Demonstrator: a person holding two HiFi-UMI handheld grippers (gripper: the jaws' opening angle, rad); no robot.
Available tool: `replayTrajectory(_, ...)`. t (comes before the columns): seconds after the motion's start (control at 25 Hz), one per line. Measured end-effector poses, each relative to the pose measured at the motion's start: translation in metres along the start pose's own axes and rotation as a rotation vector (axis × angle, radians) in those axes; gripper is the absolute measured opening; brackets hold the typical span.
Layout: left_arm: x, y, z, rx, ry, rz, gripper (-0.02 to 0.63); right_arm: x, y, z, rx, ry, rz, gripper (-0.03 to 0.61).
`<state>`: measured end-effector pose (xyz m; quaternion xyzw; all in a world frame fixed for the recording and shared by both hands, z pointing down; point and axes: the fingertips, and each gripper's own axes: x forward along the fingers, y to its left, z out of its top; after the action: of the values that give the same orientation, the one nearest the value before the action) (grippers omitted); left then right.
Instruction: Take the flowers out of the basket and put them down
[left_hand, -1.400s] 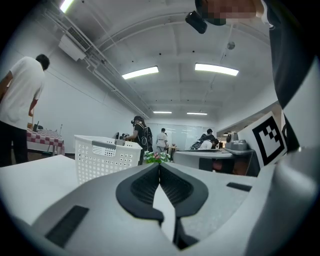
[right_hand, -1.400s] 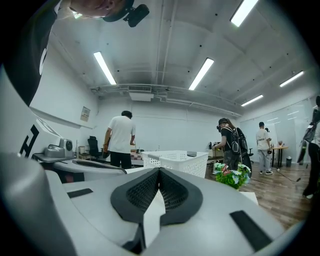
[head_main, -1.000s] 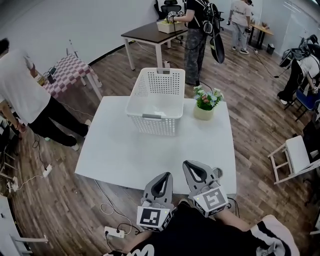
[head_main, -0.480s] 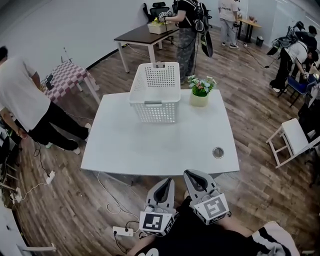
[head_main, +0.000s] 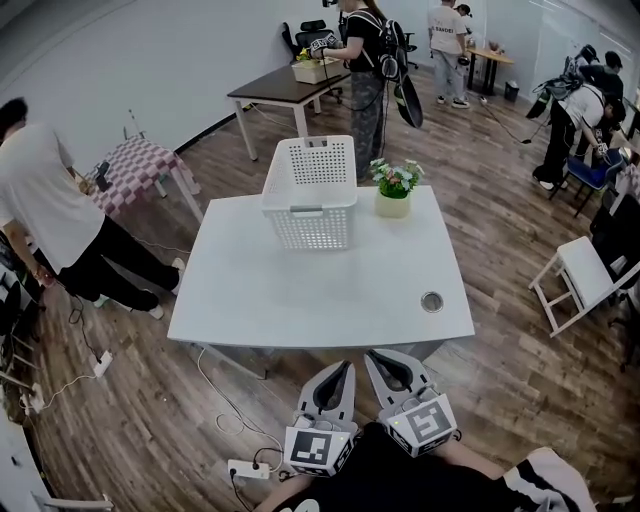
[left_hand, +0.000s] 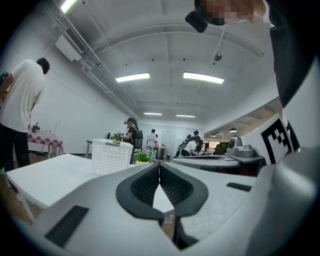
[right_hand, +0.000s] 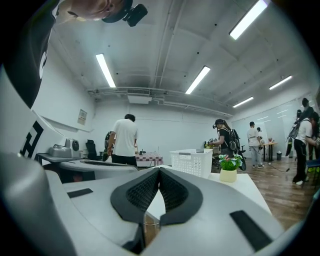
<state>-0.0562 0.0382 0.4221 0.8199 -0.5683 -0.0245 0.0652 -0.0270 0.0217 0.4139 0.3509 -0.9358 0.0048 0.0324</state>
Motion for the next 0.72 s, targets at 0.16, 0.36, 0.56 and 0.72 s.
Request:
replayTrajectory(0.16, -0.005, -0.011, -0.007, -0.012, 0.015, -0.016, 0.006, -0.013, 0.007, -0.005, -0.028, 0.003, 0.005, 0.017)
replayTrajectory(0.36, -0.011, -0.023, 0.002, 0.032, 0.015, -0.017, 0.006, -0.028, 0.006, 0.0, -0.027, -0.018, -0.002, 0.017)
replayTrajectory(0.56, -0.019, -0.047, -0.002, 0.031, 0.016, -0.02, 0.006, -0.054, 0.009, 0.0, -0.035, -0.022, 0.01, 0.017)
replayTrajectory(0.72, -0.027, -0.076, -0.001, 0.026, 0.0, -0.01, 0.006, -0.085, 0.007, 0.002, -0.041, -0.026, 0.012, 0.018)
